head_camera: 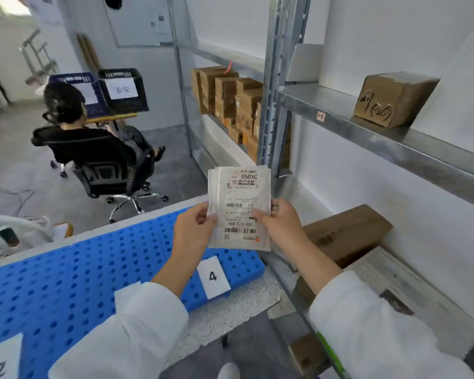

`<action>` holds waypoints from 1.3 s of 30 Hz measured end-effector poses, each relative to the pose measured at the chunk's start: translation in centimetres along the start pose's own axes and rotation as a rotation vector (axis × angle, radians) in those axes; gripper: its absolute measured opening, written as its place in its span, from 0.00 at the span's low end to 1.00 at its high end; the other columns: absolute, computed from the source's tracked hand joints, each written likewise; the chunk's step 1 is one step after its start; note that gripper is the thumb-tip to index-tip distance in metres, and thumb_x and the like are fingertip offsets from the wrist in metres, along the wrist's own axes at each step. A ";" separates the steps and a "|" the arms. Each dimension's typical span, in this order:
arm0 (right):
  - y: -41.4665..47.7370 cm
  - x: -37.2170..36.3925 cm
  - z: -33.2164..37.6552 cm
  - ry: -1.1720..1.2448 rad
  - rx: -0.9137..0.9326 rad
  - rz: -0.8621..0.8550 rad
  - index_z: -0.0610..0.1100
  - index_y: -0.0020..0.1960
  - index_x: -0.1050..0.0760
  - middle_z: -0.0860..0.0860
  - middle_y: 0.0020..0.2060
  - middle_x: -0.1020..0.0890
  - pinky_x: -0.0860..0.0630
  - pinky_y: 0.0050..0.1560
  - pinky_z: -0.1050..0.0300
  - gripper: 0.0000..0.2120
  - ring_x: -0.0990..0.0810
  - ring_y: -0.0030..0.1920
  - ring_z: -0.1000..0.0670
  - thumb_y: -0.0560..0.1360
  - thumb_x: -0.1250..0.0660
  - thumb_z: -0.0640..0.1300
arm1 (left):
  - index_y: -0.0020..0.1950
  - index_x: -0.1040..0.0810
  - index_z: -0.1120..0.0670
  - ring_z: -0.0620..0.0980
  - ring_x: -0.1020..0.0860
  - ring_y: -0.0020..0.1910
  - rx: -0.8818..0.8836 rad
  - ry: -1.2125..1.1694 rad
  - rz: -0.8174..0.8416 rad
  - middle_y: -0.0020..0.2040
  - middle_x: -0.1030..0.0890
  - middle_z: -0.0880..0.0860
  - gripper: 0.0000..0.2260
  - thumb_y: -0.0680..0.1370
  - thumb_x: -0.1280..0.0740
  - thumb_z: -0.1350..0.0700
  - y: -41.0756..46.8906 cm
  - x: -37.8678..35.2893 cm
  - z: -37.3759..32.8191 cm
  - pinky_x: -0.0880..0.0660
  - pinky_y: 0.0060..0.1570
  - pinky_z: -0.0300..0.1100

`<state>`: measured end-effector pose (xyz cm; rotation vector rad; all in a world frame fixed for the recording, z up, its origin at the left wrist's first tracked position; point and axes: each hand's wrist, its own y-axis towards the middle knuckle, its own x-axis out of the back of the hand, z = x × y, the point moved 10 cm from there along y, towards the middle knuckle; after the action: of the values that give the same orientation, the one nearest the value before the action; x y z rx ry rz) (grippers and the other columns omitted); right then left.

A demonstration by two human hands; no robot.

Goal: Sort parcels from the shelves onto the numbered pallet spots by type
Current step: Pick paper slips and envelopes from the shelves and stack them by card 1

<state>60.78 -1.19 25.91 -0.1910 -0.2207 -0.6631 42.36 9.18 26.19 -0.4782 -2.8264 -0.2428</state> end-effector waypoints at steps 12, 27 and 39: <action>-17.1 -12.0 -1.8 0.071 0.039 0.196 0.48 0.59 0.31 0.51 0.54 0.18 0.20 0.51 0.53 0.13 0.18 0.51 0.53 0.77 0.32 0.42 | 0.53 0.16 0.52 0.43 0.16 0.45 0.231 -0.241 -0.214 0.46 0.14 0.47 0.07 0.77 0.31 0.59 -17.4 15.2 6.5 0.22 0.40 0.33; -42.8 -35.9 2.1 0.065 0.079 0.470 0.47 0.61 0.31 0.54 0.50 0.16 0.19 0.49 0.54 0.14 0.17 0.48 0.56 0.78 0.33 0.42 | 0.53 0.17 0.50 0.41 0.16 0.44 0.202 -0.235 -0.439 0.44 0.14 0.45 0.07 0.77 0.31 0.59 -39.6 44.7 10.4 0.24 0.39 0.29; -61.0 -51.7 5.2 0.030 0.169 0.678 0.48 0.61 0.33 0.52 0.53 0.18 0.20 0.52 0.53 0.15 0.18 0.51 0.54 0.78 0.33 0.43 | 0.52 0.17 0.53 0.36 0.19 0.38 0.164 -0.203 -0.719 0.44 0.15 0.48 0.10 0.77 0.32 0.65 -55.7 64.0 13.0 0.26 0.37 0.27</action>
<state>-17.79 -16.69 23.71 -0.0832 -0.1675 0.0273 -38.01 -20.95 25.41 0.5963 -3.0635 -0.0923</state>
